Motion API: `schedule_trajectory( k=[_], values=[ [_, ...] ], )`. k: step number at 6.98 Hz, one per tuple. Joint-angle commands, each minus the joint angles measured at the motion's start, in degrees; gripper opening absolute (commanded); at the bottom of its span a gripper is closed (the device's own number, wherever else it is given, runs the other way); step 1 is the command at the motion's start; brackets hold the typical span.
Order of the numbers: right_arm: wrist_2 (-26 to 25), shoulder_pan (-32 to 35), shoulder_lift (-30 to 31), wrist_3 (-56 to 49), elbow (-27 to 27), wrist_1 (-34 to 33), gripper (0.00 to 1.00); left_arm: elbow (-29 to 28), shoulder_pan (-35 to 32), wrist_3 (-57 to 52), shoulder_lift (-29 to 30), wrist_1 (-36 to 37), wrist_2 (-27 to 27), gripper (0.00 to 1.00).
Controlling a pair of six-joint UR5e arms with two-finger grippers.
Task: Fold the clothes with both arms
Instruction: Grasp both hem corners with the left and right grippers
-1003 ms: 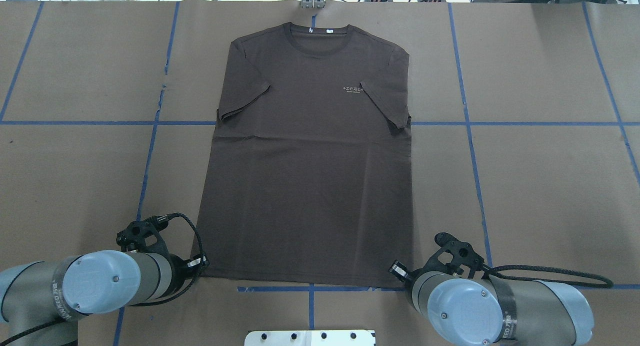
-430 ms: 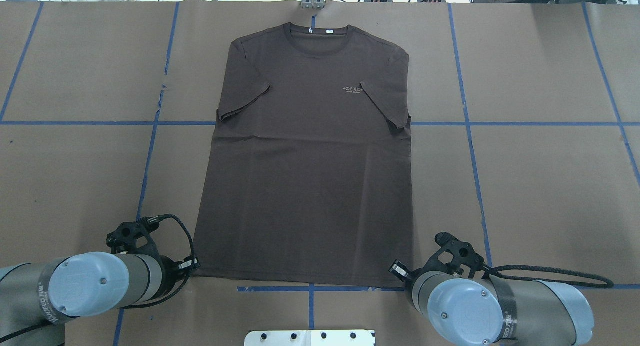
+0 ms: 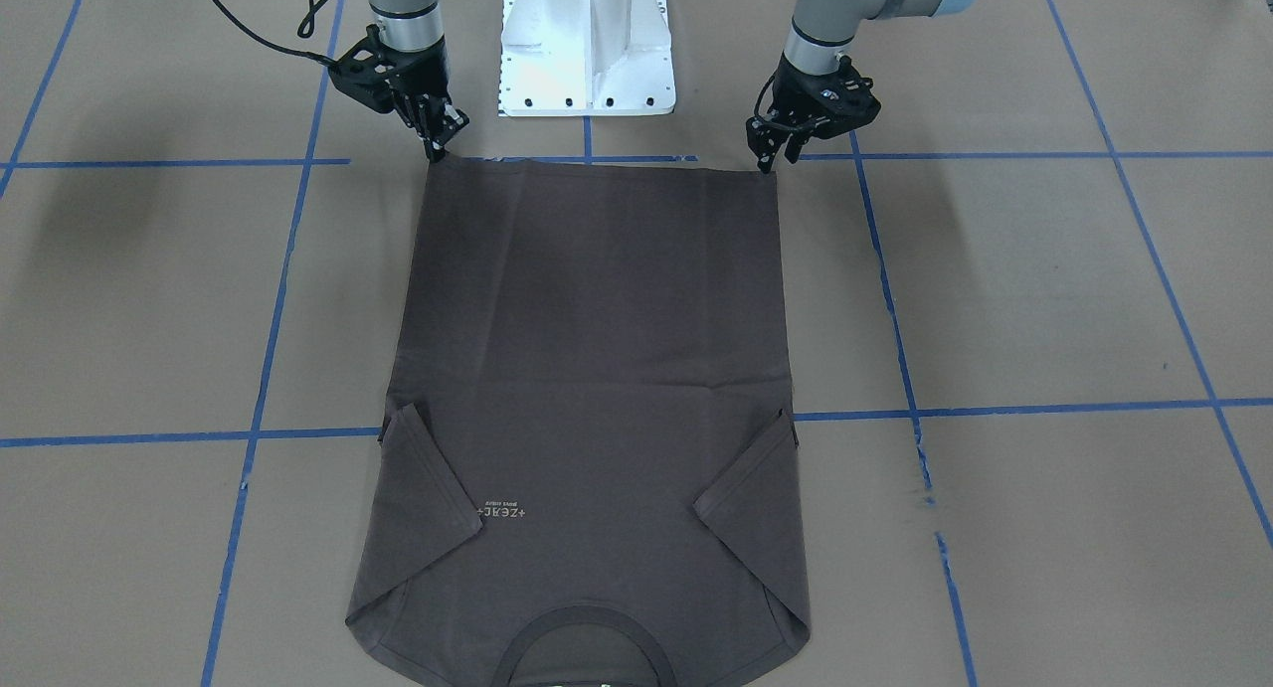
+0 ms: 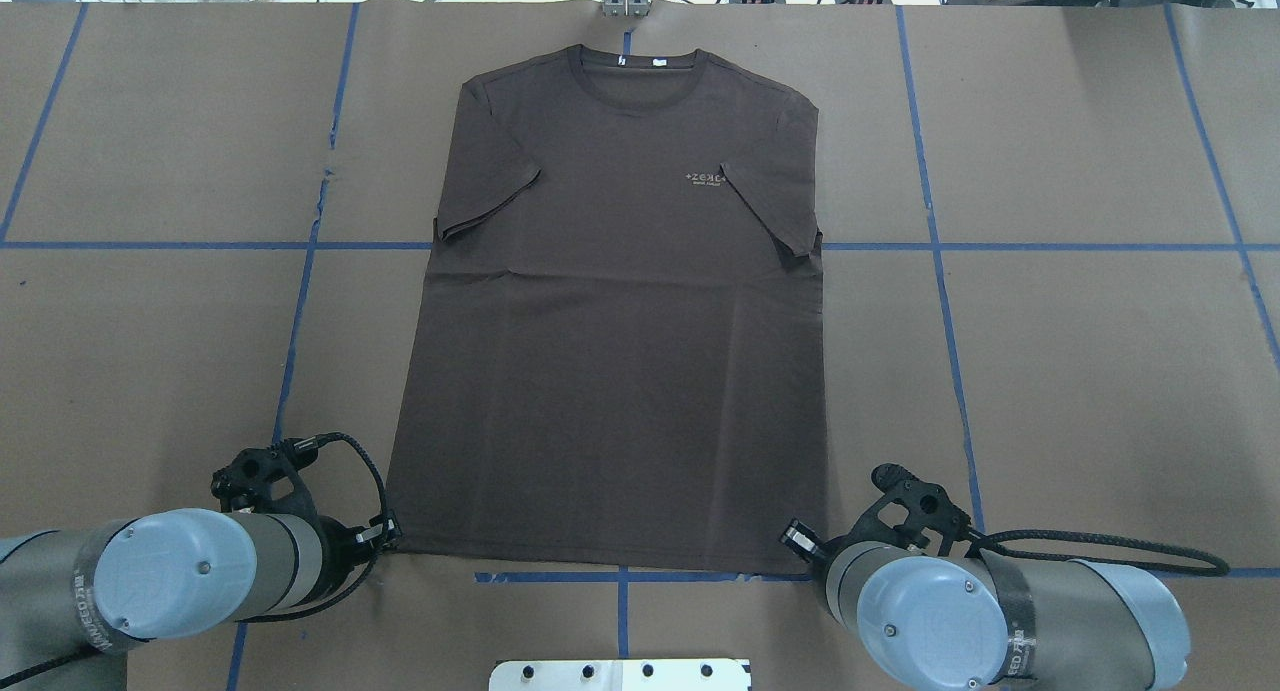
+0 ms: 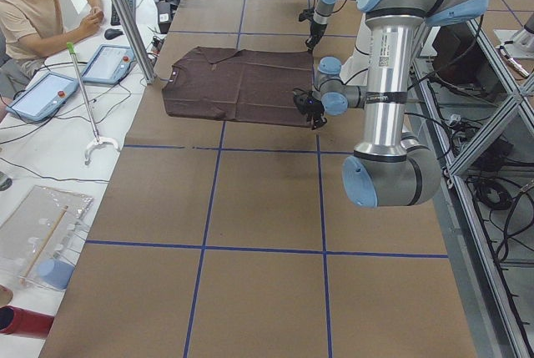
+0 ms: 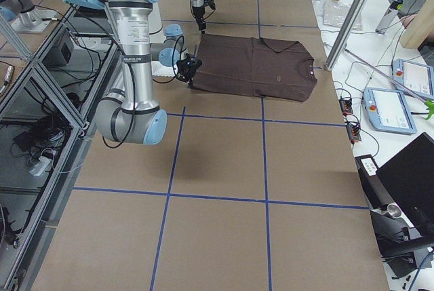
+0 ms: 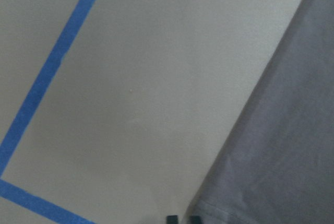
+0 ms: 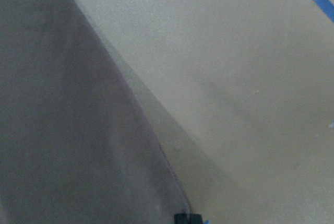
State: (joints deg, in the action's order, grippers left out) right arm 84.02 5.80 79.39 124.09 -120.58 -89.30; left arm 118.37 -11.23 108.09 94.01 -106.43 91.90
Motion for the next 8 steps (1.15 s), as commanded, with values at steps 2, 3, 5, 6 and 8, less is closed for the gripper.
schedule_trajectory(
  k=[2,3,5,6,8],
  values=[
    [0.0,0.0,0.2,0.0,0.1,0.0,0.0,-0.8,0.2,-0.8,2.5,-0.1,-0.1,0.52],
    [0.0,0.0,0.2,0.0,0.1,0.0,0.0,-0.8,0.1,-0.8,2.4,-0.1,-0.1,0.52],
    [-0.1,0.0,0.2,0.0,0.2,0.0,0.0,-2.4,0.1,-0.9,2.4,-0.2,-0.1,0.52],
    [0.0,0.0,0.2,0.0,0.2,0.0,0.0,-2.4,0.1,-1.0,2.4,-0.2,-0.1,0.52],
    [0.0,0.0,0.2,0.0,0.2,0.0,0.0,-2.4,0.1,-0.9,2.2,-0.1,0.0,0.5]
  ],
)
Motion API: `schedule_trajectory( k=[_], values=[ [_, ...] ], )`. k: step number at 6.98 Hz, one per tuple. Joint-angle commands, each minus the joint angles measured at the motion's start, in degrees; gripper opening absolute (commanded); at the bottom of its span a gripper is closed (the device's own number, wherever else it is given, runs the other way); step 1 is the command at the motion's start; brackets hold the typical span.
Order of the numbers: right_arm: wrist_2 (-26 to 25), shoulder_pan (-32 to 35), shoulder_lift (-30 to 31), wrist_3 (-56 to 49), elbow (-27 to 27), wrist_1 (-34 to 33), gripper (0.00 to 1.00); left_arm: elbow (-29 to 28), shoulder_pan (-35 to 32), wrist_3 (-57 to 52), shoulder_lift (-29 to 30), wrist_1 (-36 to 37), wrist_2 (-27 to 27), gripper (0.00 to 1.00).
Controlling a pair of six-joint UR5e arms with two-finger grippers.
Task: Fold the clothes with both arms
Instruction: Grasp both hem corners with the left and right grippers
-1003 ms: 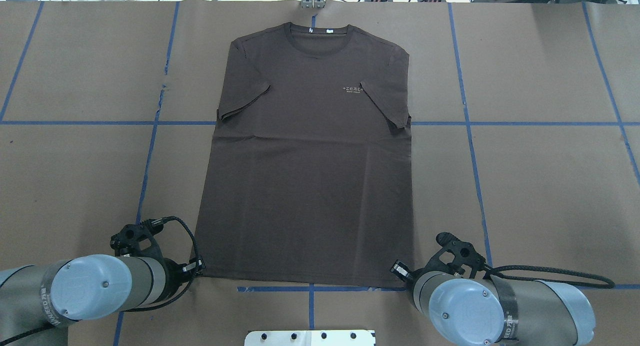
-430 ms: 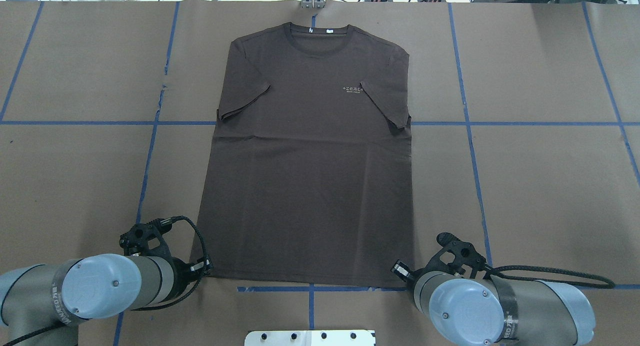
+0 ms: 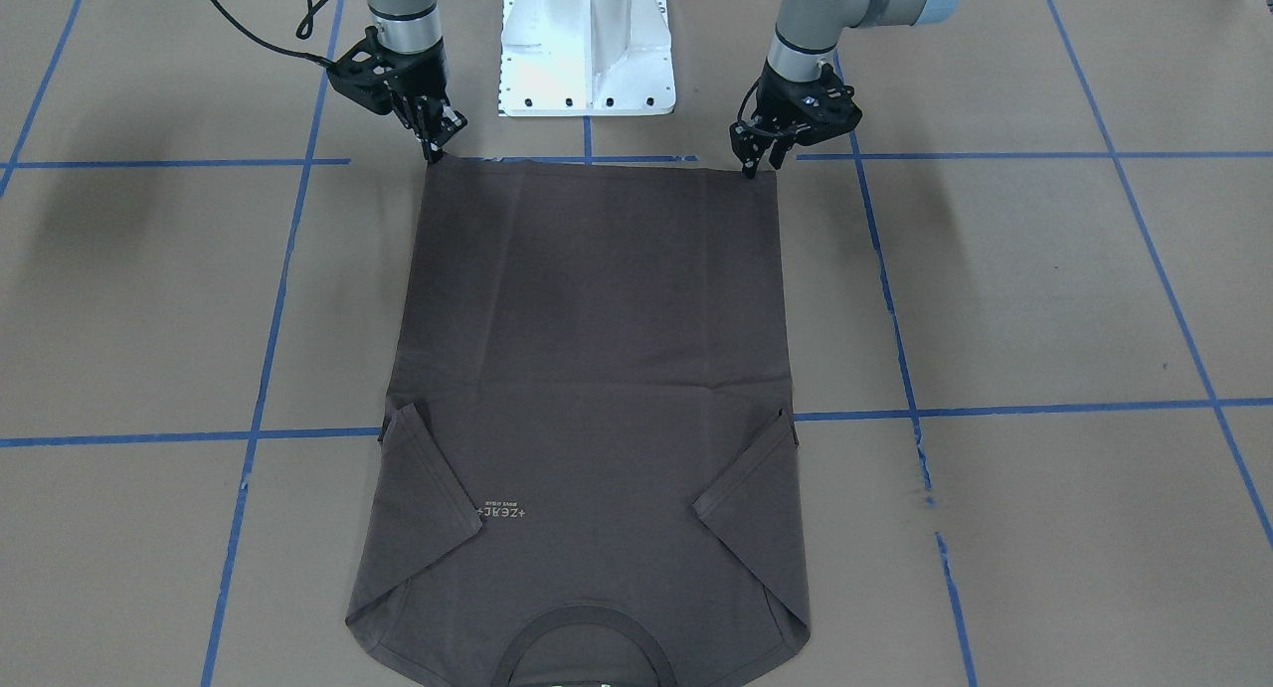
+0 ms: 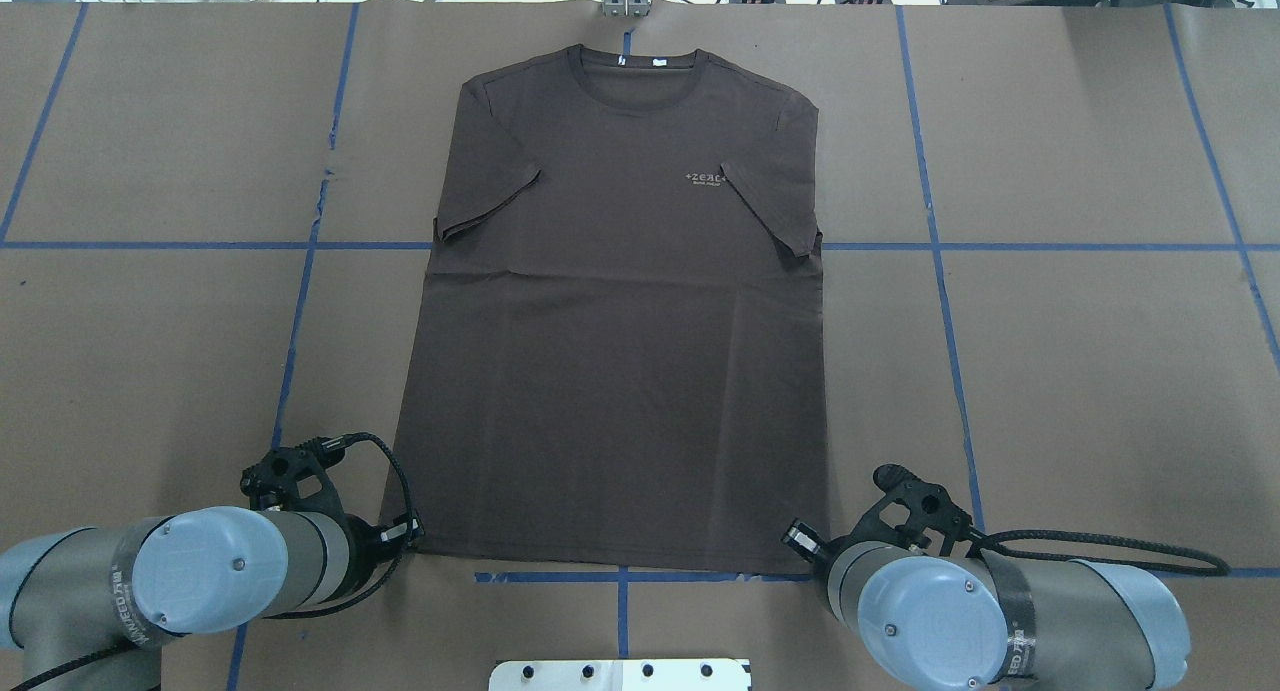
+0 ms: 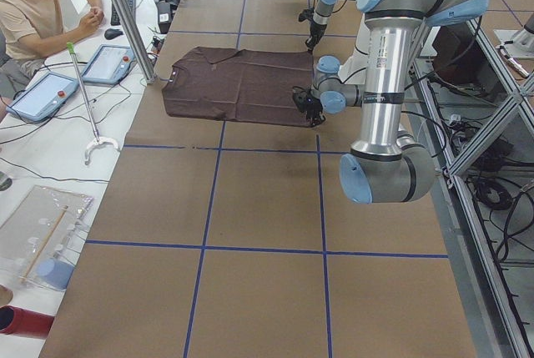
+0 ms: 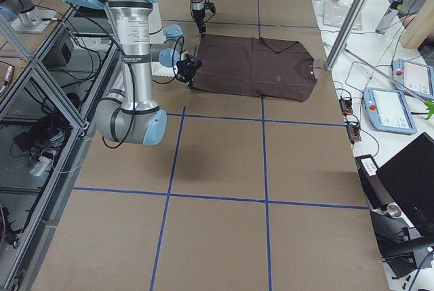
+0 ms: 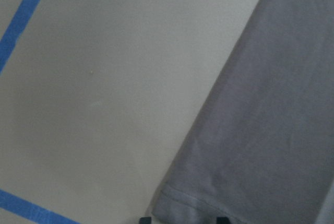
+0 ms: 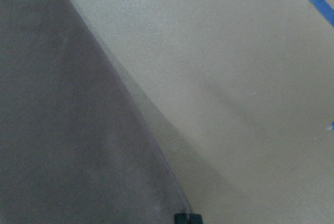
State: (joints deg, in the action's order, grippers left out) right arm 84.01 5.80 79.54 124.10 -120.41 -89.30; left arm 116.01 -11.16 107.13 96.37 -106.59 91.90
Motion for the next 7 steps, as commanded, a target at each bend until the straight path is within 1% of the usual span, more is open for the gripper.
schedule_trajectory(
  k=[1,2,3,5,7],
  values=[
    [0.0,0.0,0.0,0.0,-0.1,0.0,0.0,-0.2,-0.1,-0.1,-0.4,0.0,0.0,0.5],
    [0.0,0.0,-0.1,0.0,-0.1,0.0,0.0,-0.3,0.0,-0.1,-0.3,0.0,0.0,0.49],
    [0.0,0.0,0.0,0.0,0.0,0.0,0.0,-0.4,0.0,-0.1,-0.2,0.1,0.0,0.47],
    [0.0,0.0,0.0,0.0,-0.1,0.0,0.0,-0.3,-0.3,-0.2,-0.1,0.0,0.1,0.0],
    [0.0,0.0,0.0,0.0,-0.1,0.0,0.0,0.0,-0.4,-0.2,-0.1,0.0,0.1,0.0]
  ],
)
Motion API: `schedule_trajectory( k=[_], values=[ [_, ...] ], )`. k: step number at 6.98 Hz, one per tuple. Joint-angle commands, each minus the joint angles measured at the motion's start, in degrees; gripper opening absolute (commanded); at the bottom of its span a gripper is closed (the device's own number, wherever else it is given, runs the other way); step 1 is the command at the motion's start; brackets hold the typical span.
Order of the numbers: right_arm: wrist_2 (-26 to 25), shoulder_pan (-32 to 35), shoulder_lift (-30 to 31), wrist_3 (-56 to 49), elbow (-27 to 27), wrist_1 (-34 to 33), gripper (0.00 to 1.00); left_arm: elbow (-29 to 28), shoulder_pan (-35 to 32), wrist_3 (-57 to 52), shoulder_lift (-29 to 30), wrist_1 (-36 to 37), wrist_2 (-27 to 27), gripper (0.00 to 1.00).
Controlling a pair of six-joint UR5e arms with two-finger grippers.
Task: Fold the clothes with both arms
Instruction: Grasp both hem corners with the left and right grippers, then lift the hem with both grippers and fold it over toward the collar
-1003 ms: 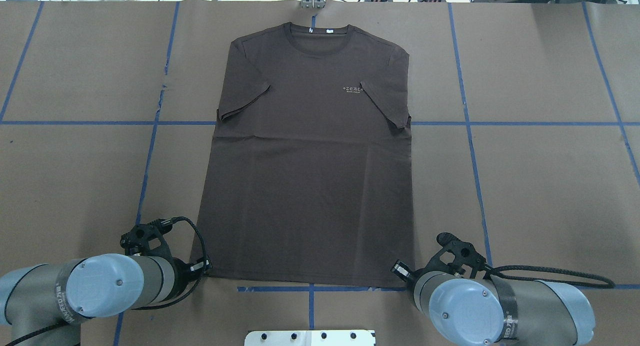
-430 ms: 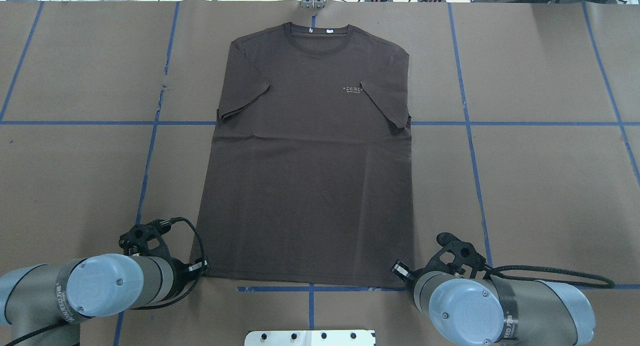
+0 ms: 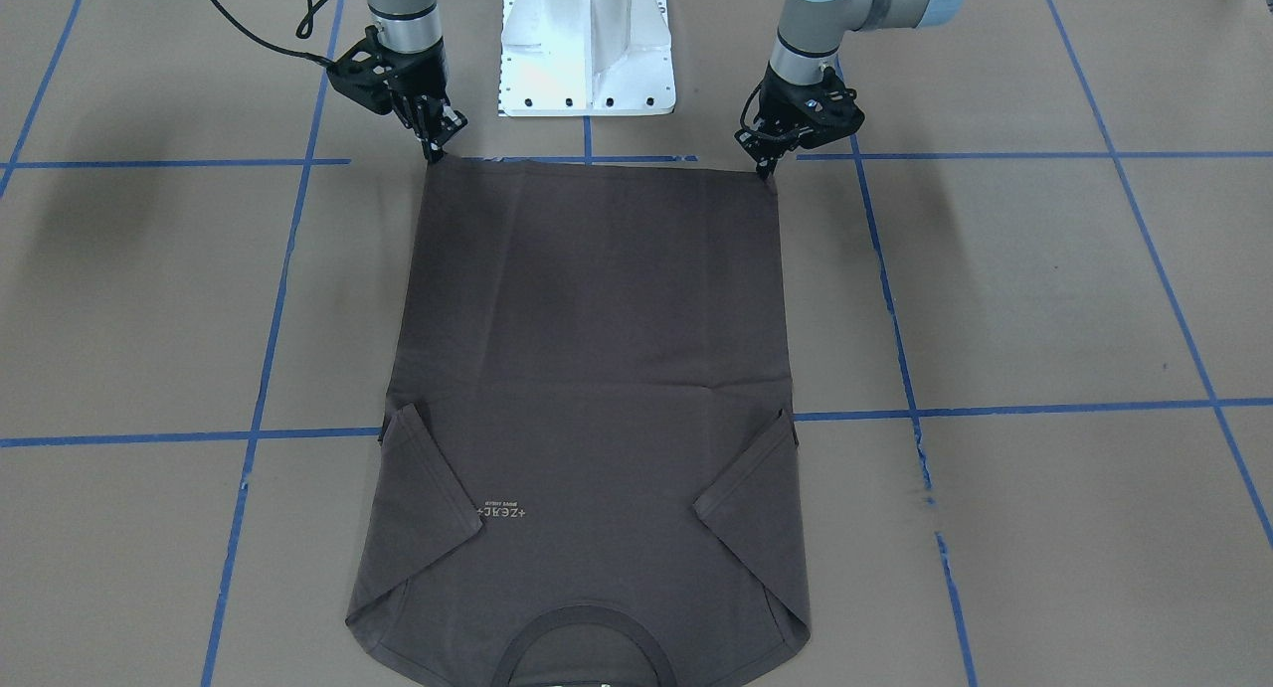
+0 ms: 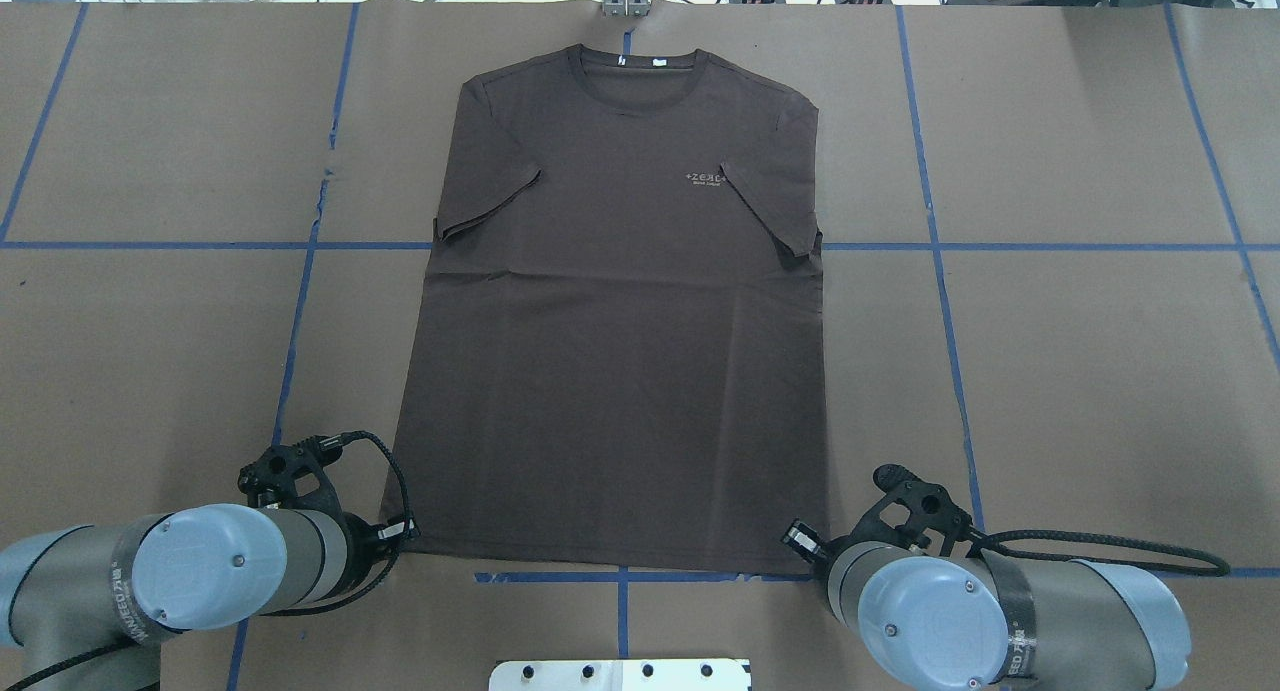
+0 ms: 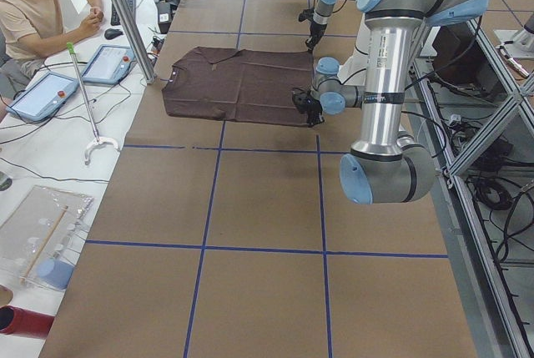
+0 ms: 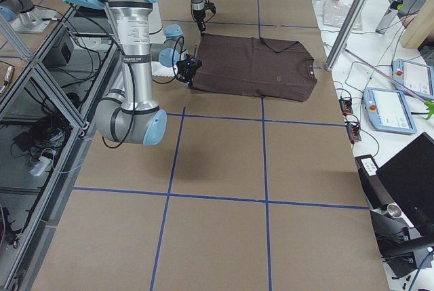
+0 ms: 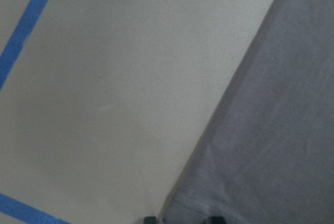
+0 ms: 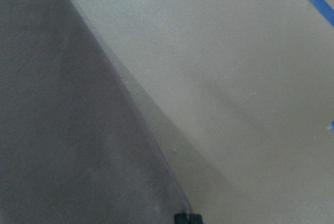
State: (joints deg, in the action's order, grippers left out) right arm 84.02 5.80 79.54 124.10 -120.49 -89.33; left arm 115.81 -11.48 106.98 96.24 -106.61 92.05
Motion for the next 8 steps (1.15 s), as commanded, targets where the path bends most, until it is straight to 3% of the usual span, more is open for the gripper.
schedule_trajectory(
  k=[1,3,4,6,8],
  values=[
    [0.0,0.0,0.1,0.0,0.0,-0.1,0.0,0.9,-0.3,0.0,0.1,0.1,0.2,0.0],
    [0.2,0.1,2.3,0.0,-2.3,-0.1,0.0,4.0,0.0,1.1,-0.3,0.2,-0.1,0.0],
    [0.3,0.0,6.6,-0.1,-5.6,0.1,0.0,5.3,1.3,1.2,-0.5,1.0,-0.1,0.0],
    [1.3,-1.7,9.9,-0.3,-9.0,0.4,0.0,11.4,7.9,5.1,-0.5,4.9,0.2,0.0],
    [2.0,-2.8,12.0,-0.2,-12.0,0.4,0.0,15.5,8.5,18.5,-0.3,7.8,2.9,0.0]
  ],
)
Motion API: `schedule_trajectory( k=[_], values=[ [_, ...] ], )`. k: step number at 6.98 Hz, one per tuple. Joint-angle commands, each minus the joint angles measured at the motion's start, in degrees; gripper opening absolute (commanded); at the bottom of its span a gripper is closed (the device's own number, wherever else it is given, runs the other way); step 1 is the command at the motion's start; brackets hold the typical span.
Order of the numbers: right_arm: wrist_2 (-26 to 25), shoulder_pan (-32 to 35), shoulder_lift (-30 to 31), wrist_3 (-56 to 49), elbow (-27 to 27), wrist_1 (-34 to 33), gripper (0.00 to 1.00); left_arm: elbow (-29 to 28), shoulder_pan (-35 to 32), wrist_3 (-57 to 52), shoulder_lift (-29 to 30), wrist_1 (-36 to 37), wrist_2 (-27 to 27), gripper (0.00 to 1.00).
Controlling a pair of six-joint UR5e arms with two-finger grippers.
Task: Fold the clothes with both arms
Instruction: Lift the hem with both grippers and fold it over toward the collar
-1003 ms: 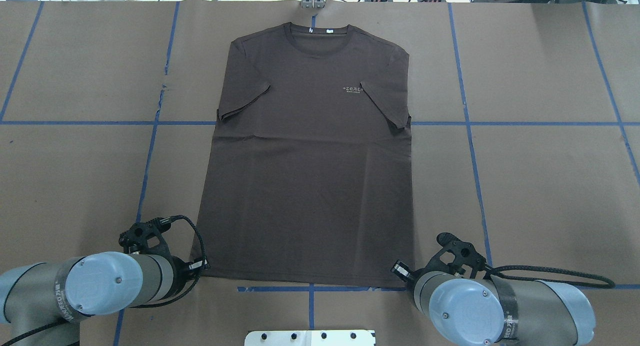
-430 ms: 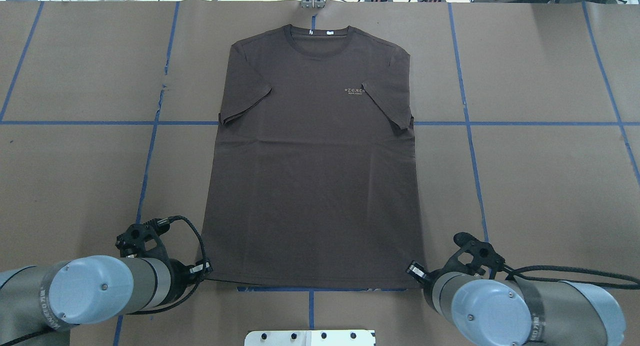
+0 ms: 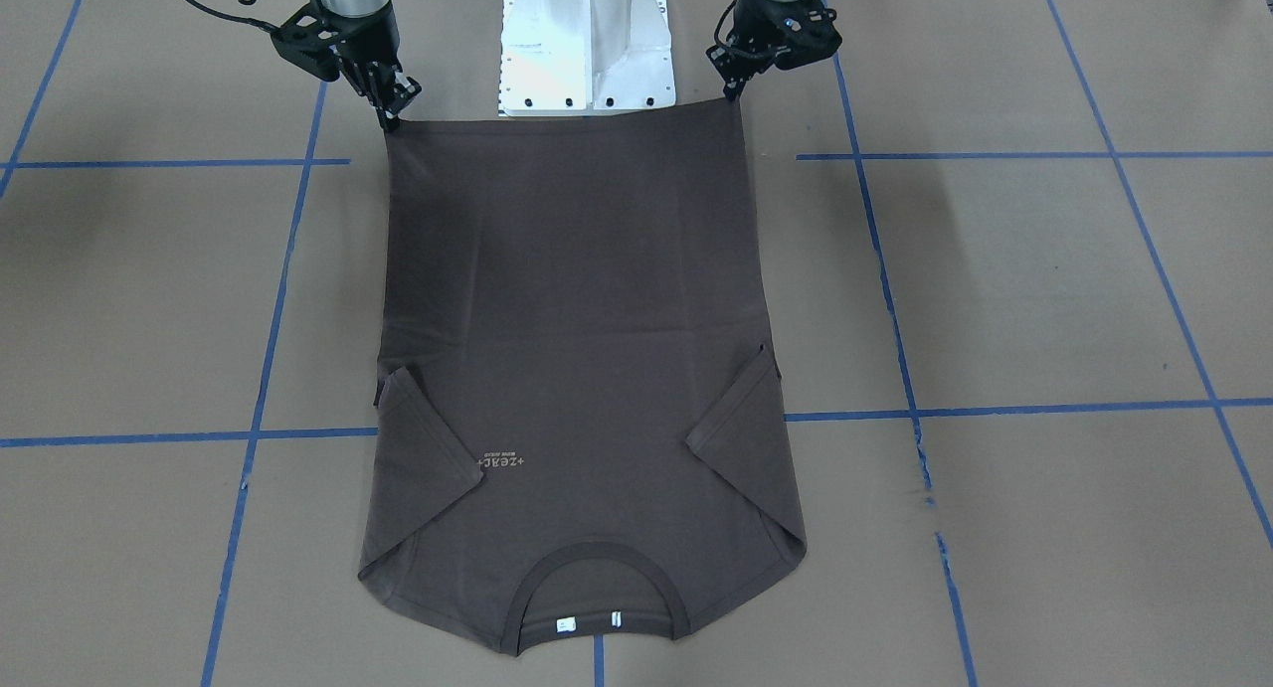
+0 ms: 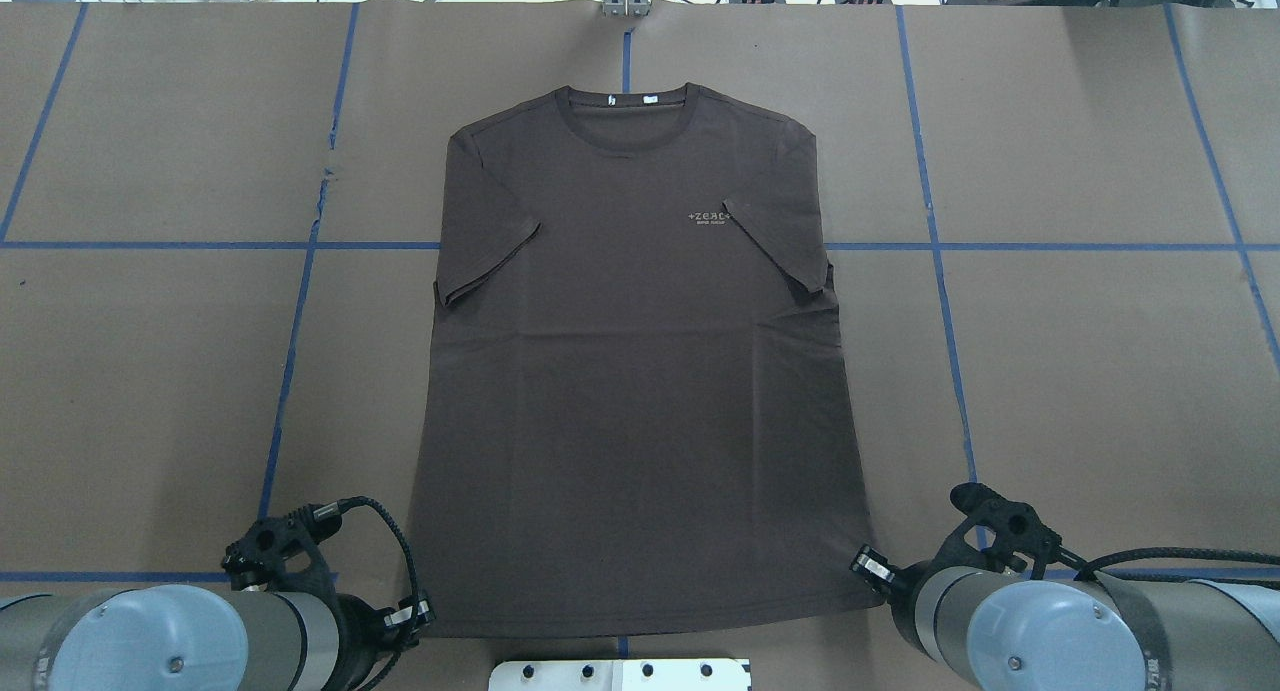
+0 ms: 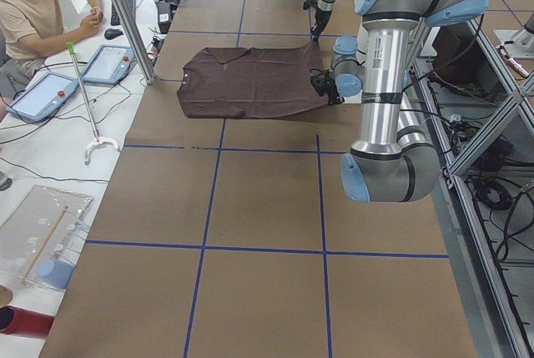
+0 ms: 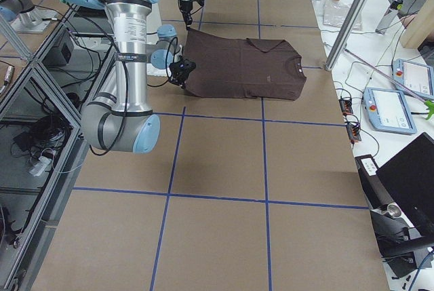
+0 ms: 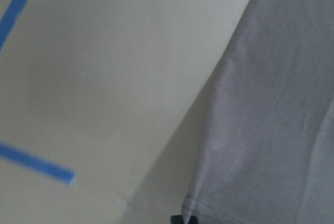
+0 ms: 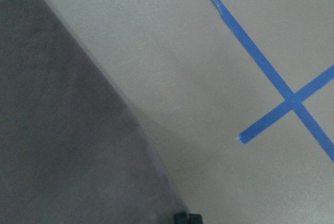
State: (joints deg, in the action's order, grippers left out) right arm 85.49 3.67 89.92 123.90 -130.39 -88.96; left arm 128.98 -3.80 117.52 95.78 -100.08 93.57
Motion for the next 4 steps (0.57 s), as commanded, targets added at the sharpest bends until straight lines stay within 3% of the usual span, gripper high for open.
schedule_trajectory(
  k=[1,2,4],
  values=[
    [0.6,0.1,1.2,-0.2,-3.8,0.0,0.0,2.0,1.1,6.6,0.7,1.5,1.4,0.0],
    [0.8,2.1,0.4,-1.0,-3.4,0.0,0.0,1.6,0.2,0.6,1.5,1.7,1.3,0.0],
    [3.4,12.7,-9.0,-8.7,0.7,-0.6,0.0,-1.8,-11.0,-10.9,4.9,3.1,1.4,0.0]
  ],
)
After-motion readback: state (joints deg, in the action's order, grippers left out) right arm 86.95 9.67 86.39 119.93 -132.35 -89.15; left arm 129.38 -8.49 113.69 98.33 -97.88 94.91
